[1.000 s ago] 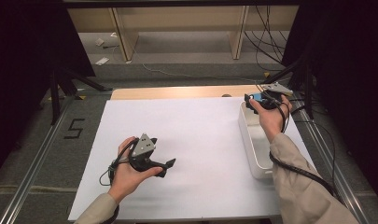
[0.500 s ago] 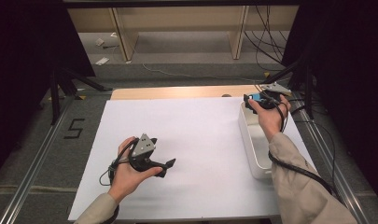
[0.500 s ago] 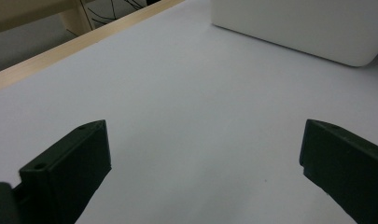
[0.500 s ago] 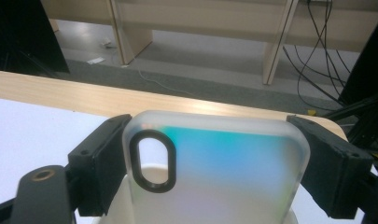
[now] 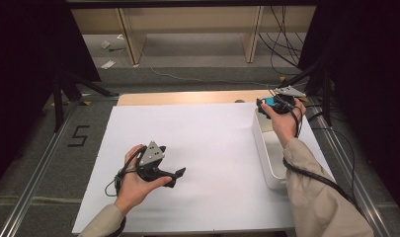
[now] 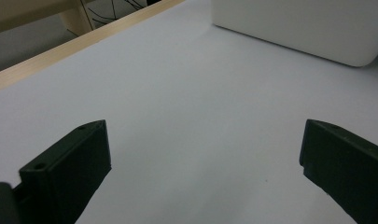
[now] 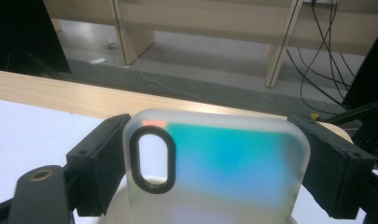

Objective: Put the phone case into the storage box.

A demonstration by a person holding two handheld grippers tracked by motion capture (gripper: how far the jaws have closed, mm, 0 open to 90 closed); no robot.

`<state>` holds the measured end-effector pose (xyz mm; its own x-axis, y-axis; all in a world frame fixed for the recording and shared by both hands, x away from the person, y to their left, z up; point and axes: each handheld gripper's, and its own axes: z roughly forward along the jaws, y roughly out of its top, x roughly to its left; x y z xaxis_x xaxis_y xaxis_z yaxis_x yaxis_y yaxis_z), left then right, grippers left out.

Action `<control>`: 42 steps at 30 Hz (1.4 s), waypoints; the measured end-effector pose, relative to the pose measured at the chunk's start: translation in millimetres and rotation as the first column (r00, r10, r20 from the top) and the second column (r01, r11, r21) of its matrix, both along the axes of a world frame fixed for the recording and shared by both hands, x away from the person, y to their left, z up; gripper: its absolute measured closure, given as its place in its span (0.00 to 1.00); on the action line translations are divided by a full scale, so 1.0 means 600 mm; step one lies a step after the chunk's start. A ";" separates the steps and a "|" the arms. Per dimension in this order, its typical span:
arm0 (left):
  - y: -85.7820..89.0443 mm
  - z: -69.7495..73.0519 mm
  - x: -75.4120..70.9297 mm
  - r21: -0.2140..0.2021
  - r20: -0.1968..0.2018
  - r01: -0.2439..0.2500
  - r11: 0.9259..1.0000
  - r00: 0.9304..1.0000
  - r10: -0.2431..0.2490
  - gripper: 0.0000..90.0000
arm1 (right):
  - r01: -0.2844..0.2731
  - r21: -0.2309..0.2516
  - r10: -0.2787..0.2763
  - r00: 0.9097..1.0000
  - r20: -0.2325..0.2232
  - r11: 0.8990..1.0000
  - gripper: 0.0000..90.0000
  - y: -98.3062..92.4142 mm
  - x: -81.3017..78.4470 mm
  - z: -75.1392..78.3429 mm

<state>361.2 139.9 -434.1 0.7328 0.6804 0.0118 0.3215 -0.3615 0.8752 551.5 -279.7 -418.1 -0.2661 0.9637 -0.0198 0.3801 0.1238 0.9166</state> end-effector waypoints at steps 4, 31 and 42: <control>0.000 0.000 0.000 0.002 0.001 0.002 1.000 1.000 -0.002 0.02 | -0.002 -0.003 0.002 1.000 -0.006 1.000 0.19 0.001 0.003 -0.001; -0.001 -0.001 0.001 0.003 -0.001 0.004 1.000 1.000 -0.004 0.02 | 0.008 0.018 -0.009 1.000 0.009 1.000 0.04 -0.011 0.005 0.011; -0.003 -0.001 0.000 -0.003 0.000 0.003 1.000 1.000 -0.003 0.02 | 0.007 0.029 -0.008 0.999 0.045 1.000 0.04 -0.015 -0.002 0.029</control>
